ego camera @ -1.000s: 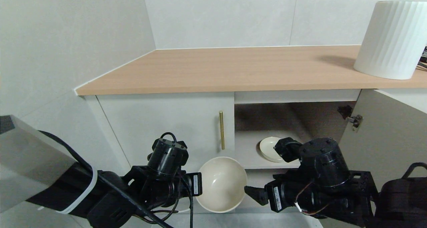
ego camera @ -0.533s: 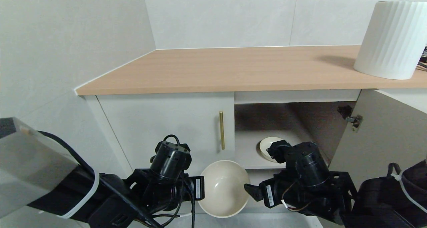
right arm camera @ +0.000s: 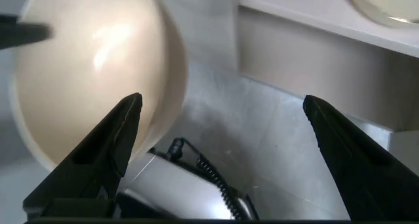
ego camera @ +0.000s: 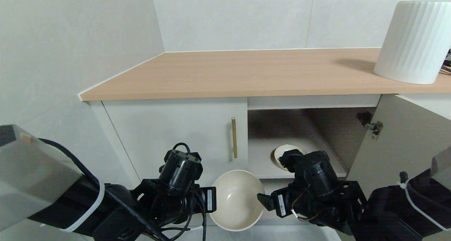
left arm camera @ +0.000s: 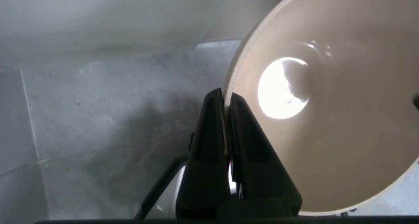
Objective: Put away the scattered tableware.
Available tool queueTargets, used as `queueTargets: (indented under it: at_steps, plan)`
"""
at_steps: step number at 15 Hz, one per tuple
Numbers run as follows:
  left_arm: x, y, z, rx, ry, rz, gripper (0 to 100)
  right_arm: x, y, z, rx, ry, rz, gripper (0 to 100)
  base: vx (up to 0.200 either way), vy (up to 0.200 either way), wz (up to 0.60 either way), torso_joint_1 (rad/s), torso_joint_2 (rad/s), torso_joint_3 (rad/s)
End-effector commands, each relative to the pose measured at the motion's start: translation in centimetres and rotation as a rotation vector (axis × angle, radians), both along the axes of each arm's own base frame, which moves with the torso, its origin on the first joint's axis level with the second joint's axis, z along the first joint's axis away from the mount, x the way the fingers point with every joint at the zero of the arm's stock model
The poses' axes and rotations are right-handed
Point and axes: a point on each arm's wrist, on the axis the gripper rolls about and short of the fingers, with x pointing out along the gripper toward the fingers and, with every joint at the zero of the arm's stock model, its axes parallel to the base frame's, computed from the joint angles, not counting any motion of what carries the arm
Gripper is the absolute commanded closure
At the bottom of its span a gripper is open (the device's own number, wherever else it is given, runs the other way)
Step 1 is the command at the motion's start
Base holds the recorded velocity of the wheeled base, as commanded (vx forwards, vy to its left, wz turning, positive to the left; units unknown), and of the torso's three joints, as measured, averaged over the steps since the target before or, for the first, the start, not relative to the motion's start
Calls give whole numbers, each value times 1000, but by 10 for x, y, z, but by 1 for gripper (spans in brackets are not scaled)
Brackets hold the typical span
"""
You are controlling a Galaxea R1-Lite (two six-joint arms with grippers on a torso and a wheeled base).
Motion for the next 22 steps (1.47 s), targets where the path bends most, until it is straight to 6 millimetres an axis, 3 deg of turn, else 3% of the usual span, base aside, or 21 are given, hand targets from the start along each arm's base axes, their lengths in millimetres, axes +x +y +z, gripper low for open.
queueTargets:
  at_steps: [1,3,4,17,18,22]
  plan:
    - [0,0,1,-1,-2,0,100,5,2,-4,-7,2,-15,0,0,0,0,0,0,0]
    - [0,0,1,-1,-2,-1,100,5,2,-6,-13,5,-16,0,0,0,0,0,0,0]
    - [0,0,1,-1,-2,-1,100,5,2,-7,-16,9,-17,100,0,0,0,0,0,0]
    - [0,0,-1,2,3,-1,100,5,1,-8,-19,12,-15,100,0,0,0,0,0,0]
    - [0,-1,-1,1,2,-1,0,5,1,-9,-21,13,-14,100,0,0,0,0,0,0]
    - [0,0,-1,1,4,2,0,5,1,-9,-21,13,-14,100,0,0,0,0,0,0]
